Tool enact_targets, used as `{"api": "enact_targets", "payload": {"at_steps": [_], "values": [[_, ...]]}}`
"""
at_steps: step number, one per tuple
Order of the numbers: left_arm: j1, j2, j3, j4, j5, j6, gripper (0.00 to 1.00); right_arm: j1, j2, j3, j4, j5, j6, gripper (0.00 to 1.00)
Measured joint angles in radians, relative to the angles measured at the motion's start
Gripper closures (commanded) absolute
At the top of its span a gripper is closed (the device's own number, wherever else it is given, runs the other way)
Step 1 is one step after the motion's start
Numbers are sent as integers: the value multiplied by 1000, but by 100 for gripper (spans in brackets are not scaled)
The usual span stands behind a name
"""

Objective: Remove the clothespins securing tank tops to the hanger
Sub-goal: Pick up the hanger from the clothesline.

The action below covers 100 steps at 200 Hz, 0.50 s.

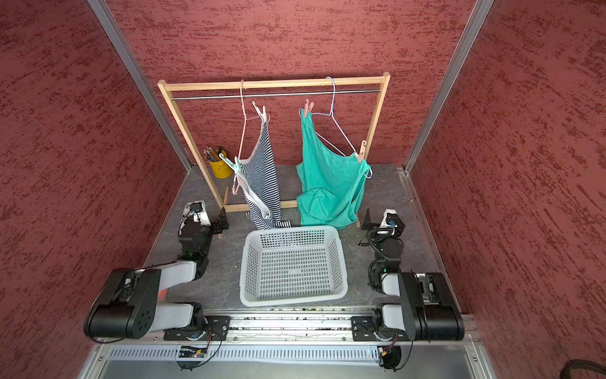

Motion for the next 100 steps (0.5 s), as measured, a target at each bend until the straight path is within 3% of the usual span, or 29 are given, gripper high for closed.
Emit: {"api": "enact_targets", "payload": {"at_steps": [47, 100], "values": [[-33, -283, 8, -176, 0, -52, 1, 0, -209, 65, -277, 27, 93, 1], [-35, -436, 81, -448, 58, -153, 1, 0, -393, 154, -610, 33, 194, 1]]}}
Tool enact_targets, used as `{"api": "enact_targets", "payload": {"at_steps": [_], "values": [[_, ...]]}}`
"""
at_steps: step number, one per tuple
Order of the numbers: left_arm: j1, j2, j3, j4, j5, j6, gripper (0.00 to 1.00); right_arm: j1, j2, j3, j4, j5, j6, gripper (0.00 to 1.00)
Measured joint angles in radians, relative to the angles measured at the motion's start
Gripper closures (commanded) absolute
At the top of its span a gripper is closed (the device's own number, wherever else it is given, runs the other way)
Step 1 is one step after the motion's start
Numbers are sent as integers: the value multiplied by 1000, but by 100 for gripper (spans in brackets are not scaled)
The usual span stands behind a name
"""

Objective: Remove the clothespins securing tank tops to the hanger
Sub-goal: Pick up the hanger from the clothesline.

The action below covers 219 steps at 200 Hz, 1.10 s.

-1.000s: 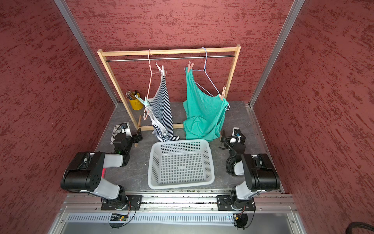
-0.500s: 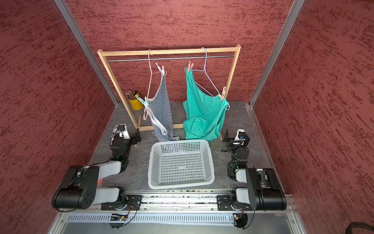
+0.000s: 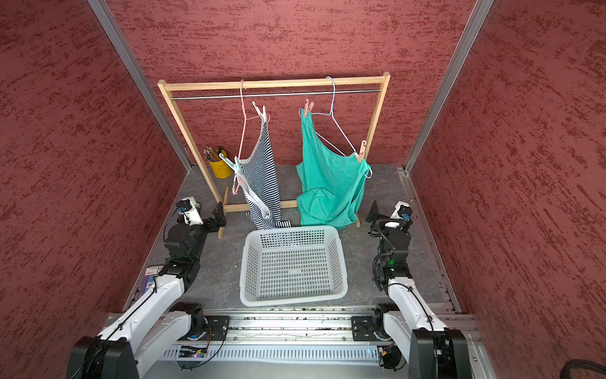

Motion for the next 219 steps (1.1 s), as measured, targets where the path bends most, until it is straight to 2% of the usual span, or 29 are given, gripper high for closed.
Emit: {"api": "enact_targets", "payload": {"at_steps": [64, 128, 180, 219], "values": [[4, -119, 201, -241, 108, -84, 1, 0, -212, 125, -288, -20, 63, 1], [7, -128, 400, -448, 221, -103, 0, 0, -211, 351, -477, -123, 63, 1], [7, -179, 441, -548, 243, -93, 1, 0, -245, 505, -576, -217, 62, 1], [7, -288, 446, -583, 243, -82, 0, 0, -267, 645, -653, -282, 47, 1]]}}
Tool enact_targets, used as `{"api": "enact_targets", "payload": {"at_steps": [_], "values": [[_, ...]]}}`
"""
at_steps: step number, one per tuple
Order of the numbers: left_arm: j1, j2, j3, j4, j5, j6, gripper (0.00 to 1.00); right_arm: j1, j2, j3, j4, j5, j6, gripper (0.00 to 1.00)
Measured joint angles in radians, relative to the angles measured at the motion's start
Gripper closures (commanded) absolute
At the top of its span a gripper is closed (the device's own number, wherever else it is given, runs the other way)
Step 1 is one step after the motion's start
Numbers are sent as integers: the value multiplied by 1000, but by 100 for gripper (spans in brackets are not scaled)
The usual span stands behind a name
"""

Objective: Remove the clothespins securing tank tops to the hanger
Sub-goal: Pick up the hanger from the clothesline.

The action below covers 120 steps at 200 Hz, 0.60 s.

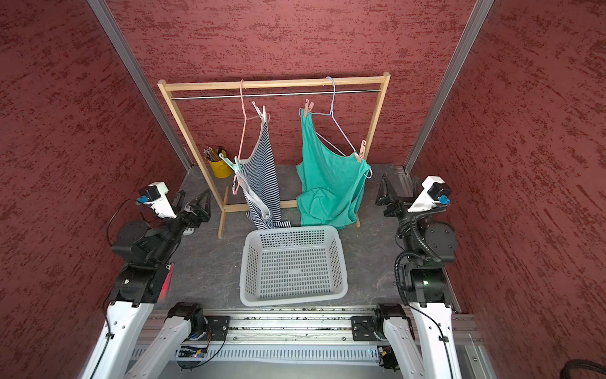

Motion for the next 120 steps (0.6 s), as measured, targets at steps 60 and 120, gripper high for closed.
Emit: {"api": "enact_targets", "payload": {"at_steps": [60, 120], "values": [[0, -53, 160, -29, 143, 19, 1, 0, 145, 312, -129, -200, -30, 1], [0, 6, 387, -55, 389, 25, 1, 0, 263, 499, -324, -344, -76, 1]]}}
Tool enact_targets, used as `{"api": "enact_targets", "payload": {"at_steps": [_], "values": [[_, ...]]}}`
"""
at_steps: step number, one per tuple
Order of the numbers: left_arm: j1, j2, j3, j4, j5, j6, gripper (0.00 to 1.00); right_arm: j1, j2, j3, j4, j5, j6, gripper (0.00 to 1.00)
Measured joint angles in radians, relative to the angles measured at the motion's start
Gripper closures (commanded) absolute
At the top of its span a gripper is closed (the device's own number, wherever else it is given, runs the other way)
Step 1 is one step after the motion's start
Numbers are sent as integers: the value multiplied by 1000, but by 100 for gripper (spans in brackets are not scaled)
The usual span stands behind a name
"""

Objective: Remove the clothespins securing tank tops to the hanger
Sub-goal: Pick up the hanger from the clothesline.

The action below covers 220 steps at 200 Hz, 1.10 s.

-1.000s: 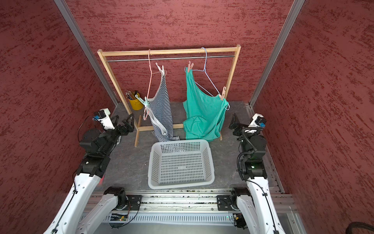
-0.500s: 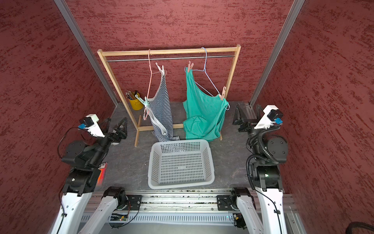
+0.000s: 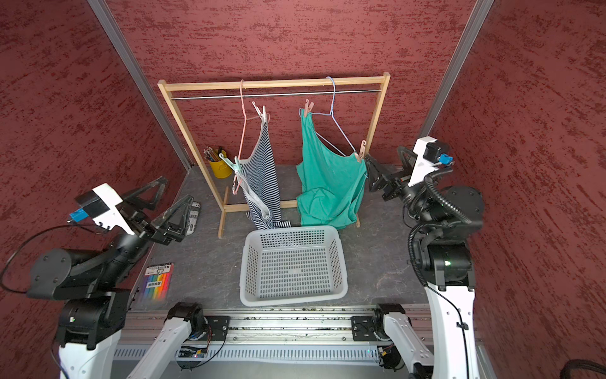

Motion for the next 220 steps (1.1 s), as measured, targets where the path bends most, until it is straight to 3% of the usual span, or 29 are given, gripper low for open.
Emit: {"api": "enact_targets", "payload": {"at_steps": [27, 54, 91, 137, 171, 220], "values": [[-10, 111, 112, 2, 117, -15, 5, 0, 63, 90, -101, -8, -22, 1], [-83, 236, 204, -36, 138, -5, 4, 0, 116, 145, -181, -1, -44, 1], [-275, 401, 343, -162, 16, 68, 0, 3, 200, 201, -276, 12, -69, 1], [-607, 584, 494, -314, -299, 210, 0, 52, 281, 325, -362, 79, -102, 1], [-669, 726, 642, -393, -383, 244, 0, 100, 334, 443, -441, 122, -132, 1], [-714, 906, 783, -470, -356, 240, 0, 181, 419, 557, -569, 238, -169, 1]]}}
